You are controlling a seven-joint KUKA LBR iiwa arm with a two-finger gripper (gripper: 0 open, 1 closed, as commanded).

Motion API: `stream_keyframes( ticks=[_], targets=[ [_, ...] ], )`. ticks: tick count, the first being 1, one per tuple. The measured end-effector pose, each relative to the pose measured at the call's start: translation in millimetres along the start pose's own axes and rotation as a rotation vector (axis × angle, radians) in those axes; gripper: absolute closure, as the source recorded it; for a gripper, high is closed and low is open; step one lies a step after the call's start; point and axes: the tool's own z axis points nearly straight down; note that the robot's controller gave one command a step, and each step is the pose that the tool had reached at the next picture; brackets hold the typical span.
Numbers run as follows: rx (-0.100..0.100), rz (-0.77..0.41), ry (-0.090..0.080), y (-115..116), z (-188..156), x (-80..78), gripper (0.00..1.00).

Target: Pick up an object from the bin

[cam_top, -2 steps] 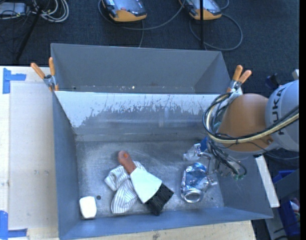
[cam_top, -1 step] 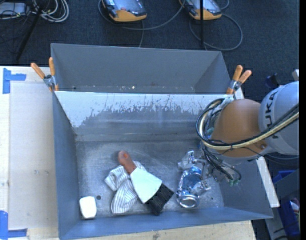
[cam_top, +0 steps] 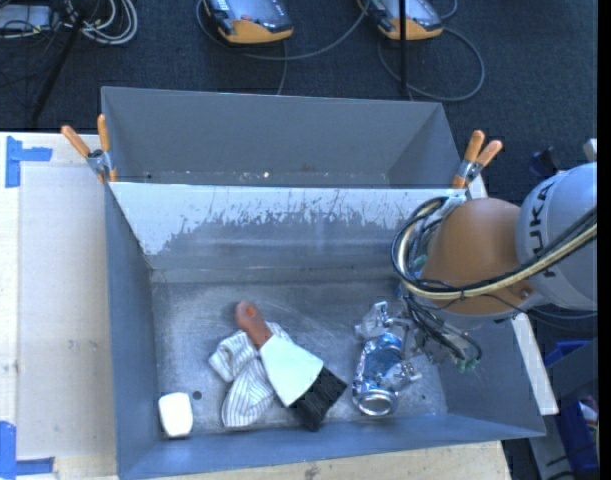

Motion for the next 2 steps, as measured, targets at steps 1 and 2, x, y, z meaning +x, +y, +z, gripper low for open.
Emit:
stream_keyframes(
  ticks=[1, 2],
  targets=[
    [-0.002, 0.005, 0.003, -1.8, -38.8, -1.7, 1.0],
    [0.005, 0.005, -0.014, -3.6, -64.3, -9.2, 1.0]
  ],
)
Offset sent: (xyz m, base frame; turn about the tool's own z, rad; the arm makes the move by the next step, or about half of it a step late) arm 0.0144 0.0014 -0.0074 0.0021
